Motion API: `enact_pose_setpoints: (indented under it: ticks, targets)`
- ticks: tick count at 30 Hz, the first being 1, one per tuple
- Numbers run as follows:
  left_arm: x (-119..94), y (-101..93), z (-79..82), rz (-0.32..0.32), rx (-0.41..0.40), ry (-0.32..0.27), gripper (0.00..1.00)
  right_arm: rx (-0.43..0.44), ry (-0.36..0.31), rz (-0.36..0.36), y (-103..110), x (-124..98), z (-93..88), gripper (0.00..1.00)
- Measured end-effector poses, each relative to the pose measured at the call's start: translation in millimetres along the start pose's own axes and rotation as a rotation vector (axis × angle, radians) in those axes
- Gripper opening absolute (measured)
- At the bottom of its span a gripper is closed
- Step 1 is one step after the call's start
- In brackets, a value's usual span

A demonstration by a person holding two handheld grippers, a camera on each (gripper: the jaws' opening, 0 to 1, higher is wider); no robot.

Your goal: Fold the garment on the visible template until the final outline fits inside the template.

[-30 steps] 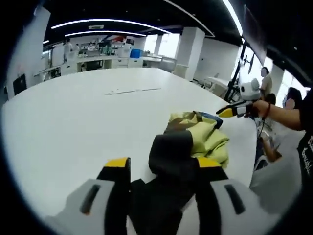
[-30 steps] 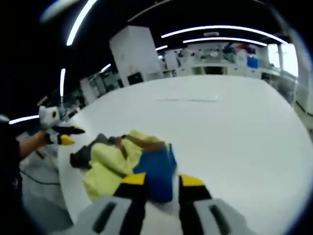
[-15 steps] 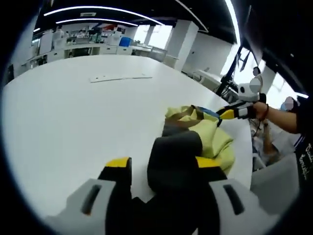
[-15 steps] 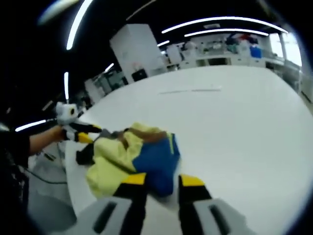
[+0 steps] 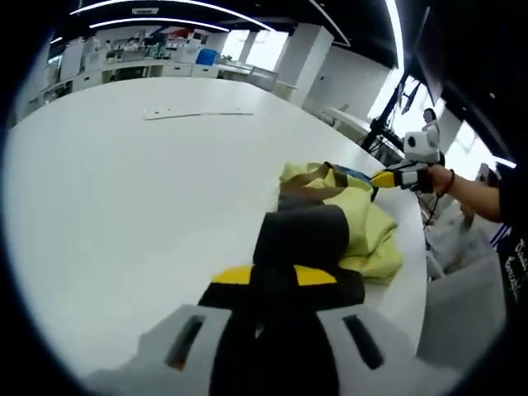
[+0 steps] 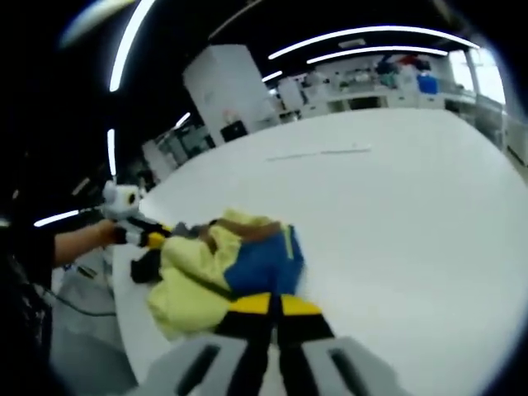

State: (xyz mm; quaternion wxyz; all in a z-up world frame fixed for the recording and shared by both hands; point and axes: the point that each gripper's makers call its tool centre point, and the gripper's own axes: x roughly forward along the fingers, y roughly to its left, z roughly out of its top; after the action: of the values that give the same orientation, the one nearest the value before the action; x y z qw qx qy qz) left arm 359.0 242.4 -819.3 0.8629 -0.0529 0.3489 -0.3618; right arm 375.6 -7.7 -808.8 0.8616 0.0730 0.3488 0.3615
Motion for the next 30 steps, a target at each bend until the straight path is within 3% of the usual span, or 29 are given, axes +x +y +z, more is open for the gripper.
enact_pose_setpoints:
  ticks: [5, 8, 18, 23, 30]
  targets:
    - [-4.3, -4.2, 6.1, 0.011, -0.006, -0.023, 0.00, -0.010, -0.018, 0.005, 2.4, -3.7, 4.4, 0.00]
    - [-10.1, -3.2, 12.4, 0.025, 0.005, -0.049, 0.00, 0.038, -0.058, 0.032, 7.3, -5.8, 14.6, 0.00]
    - [-40.4, -12.5, 36.5, 0.075, 0.060, -0.128, 0.00, -0.016, -0.097, 0.046, 19.6, -15.3, 45.0, 0.00]
    - [-50.9, -16.9, 56.9, 0.086, 0.085, -0.174, 0.00, -0.069, -0.097, 0.032, 21.9, -15.0, 60.9, 0.00]
    - [-58.6, -1.5, 91.7, 0.129, 0.106, -0.237, 0.00, -0.097, -0.101, -0.017, 15.6, -8.7, 86.5, 0.00]
